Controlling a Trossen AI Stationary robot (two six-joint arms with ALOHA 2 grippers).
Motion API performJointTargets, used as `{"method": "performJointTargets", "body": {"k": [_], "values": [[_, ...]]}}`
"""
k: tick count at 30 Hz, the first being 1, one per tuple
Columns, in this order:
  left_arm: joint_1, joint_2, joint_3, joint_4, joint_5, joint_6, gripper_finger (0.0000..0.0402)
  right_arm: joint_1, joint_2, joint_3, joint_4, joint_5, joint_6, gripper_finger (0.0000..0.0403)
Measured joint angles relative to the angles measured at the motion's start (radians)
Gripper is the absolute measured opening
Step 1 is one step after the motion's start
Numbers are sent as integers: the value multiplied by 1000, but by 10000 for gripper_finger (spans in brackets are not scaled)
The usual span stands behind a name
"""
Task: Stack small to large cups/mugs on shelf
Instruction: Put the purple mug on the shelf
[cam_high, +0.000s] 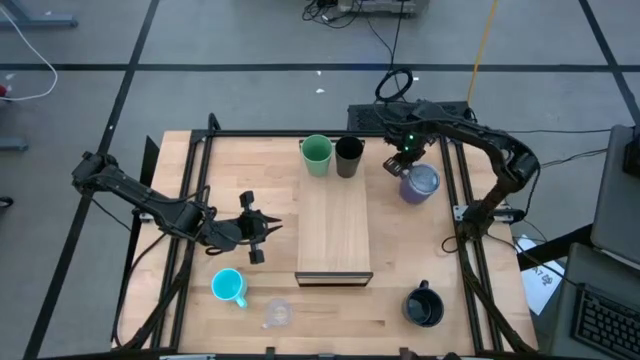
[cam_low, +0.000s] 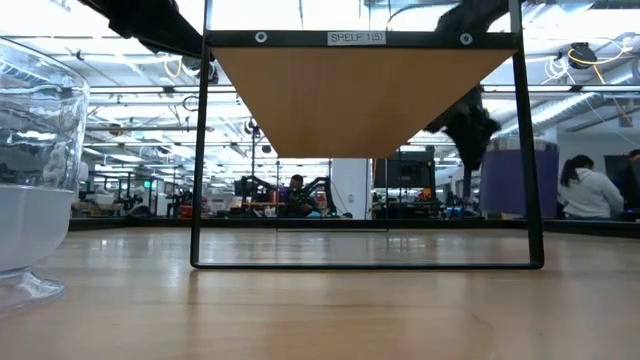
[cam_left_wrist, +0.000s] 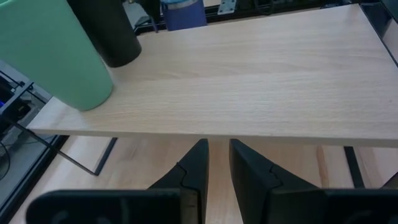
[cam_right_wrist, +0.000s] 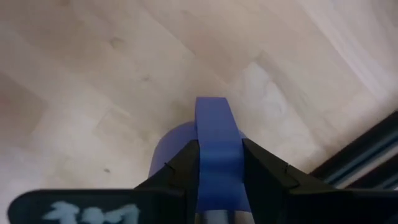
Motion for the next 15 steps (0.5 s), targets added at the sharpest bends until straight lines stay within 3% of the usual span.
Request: {"method": "performJointTargets", "body": {"k": [15], "values": [[1, 0, 0, 18, 0, 2, 65, 173, -272, 0, -95, 0, 170, 89]]}}
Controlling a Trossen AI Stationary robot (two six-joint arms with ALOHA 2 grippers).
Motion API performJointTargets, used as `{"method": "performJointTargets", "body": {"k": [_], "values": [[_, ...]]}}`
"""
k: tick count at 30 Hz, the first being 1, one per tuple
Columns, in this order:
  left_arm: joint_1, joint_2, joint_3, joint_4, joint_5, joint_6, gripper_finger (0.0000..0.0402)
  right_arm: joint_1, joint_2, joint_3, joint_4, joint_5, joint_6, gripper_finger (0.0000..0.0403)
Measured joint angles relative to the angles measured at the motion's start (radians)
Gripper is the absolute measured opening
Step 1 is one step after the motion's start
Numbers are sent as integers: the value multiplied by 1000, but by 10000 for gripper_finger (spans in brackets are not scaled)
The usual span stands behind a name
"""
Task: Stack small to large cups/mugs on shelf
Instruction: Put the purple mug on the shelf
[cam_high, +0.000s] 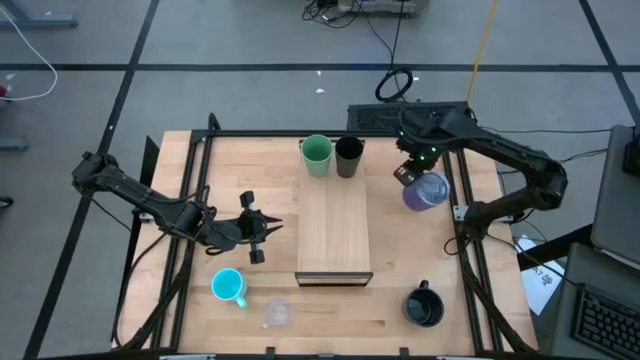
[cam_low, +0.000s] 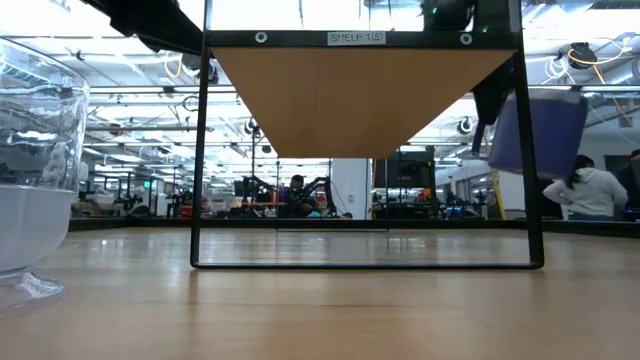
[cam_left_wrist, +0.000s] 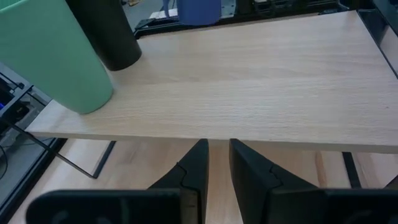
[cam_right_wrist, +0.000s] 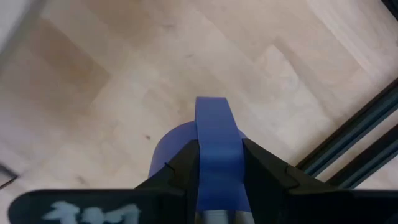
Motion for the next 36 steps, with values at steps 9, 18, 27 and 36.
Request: {"method": "performJointTargets", "body": {"k": [9, 18, 27, 36], "values": [[0, 0, 0, 75, 0, 28, 65, 154, -117, 0, 1, -4, 114, 89], [1, 0, 0, 147, 0, 28, 65, 303, -188, 0, 40, -4, 198, 89], [3, 0, 0, 213, 1, 35, 98, 434, -232, 1, 168, -7, 231, 89], [43, 0, 0, 238, 4, 3, 157, 536, -214, 91, 251, -6, 237, 89]]}}
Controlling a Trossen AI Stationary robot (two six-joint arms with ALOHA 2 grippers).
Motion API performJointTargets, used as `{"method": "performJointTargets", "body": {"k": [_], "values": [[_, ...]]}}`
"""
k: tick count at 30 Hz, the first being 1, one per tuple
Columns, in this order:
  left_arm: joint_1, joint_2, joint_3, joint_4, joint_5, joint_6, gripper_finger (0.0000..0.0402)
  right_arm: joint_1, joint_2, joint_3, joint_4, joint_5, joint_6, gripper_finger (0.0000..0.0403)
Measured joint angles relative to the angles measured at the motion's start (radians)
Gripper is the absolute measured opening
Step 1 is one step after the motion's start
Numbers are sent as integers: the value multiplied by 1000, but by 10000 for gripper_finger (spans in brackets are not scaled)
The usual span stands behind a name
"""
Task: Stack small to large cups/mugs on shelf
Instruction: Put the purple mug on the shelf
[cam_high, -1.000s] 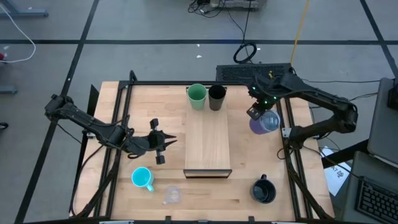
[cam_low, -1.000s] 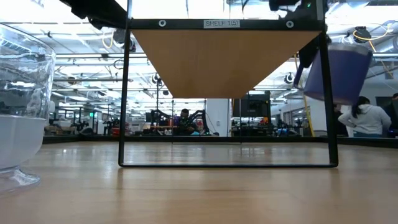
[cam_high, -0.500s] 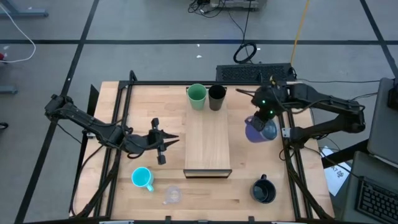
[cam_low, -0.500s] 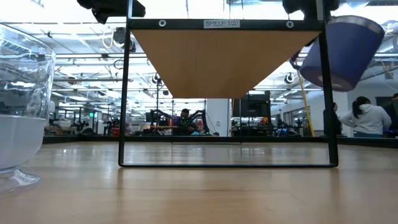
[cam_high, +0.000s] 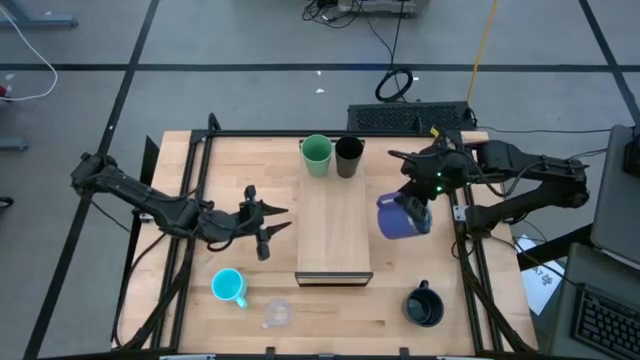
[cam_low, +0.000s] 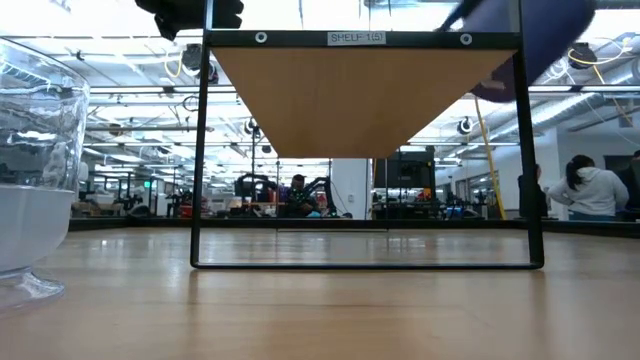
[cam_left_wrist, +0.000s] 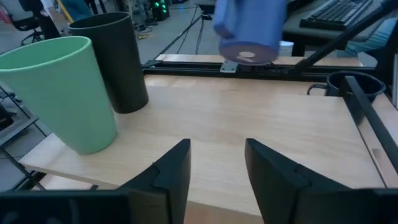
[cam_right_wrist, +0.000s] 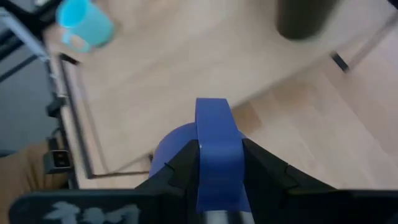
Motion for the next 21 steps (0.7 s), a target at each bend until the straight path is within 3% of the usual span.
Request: {"method": "performJointTargets", "body": {"k": [14, 21], "values": [[52, 24, 0, 123, 78, 11, 171, 83, 117, 81, 176, 3, -105, 89], [91, 96, 3, 275, 180, 42, 183, 99, 162, 138, 186, 6, -138, 89]]}}
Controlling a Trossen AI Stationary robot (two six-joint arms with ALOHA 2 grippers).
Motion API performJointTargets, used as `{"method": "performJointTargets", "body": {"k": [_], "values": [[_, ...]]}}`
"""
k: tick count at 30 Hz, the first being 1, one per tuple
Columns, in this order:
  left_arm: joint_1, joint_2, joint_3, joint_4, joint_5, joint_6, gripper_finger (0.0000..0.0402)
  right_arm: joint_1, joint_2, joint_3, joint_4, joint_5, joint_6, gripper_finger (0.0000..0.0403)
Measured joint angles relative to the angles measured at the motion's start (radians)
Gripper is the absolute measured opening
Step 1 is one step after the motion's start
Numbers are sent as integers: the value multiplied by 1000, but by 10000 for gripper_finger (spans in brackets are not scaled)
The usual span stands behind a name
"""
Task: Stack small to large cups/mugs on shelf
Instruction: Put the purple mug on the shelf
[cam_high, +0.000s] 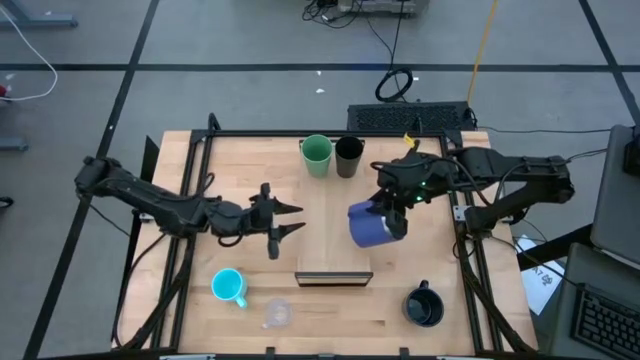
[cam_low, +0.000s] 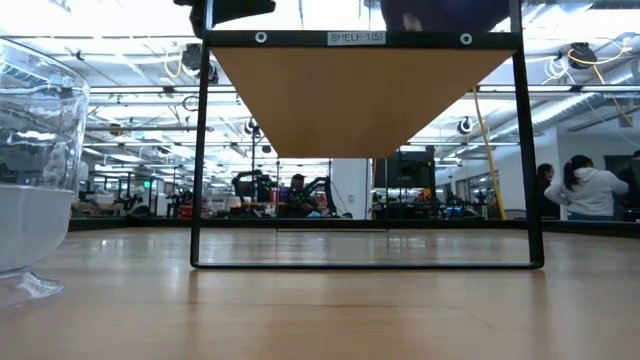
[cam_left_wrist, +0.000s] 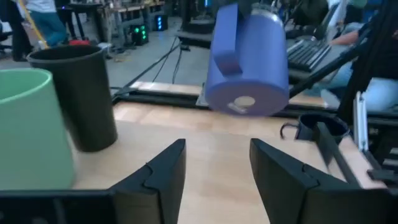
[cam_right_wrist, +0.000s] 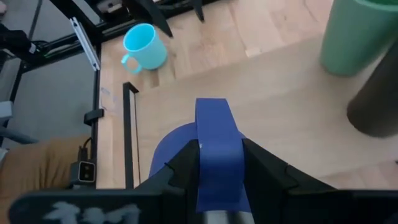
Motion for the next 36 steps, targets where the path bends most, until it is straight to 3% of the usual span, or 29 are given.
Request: {"method": "performJointTargets", "body": {"k": [13, 19, 26, 30, 36], "values": [[37, 145, 234, -120, 23, 73, 254, 15, 51, 17, 112, 27, -105, 89], [52, 144, 292, -162, 72, 76, 255, 31, 82, 17, 143, 28, -137, 89], [106, 177, 312, -163, 229, 37, 255, 39, 105, 16, 183, 28, -166, 89], [122, 201, 311, -151, 264, 34, 254, 38, 118, 16, 186, 30, -167, 89], [123, 226, 312, -130, 266, 45, 202, 38, 133, 16, 190, 32, -185, 89]]}}
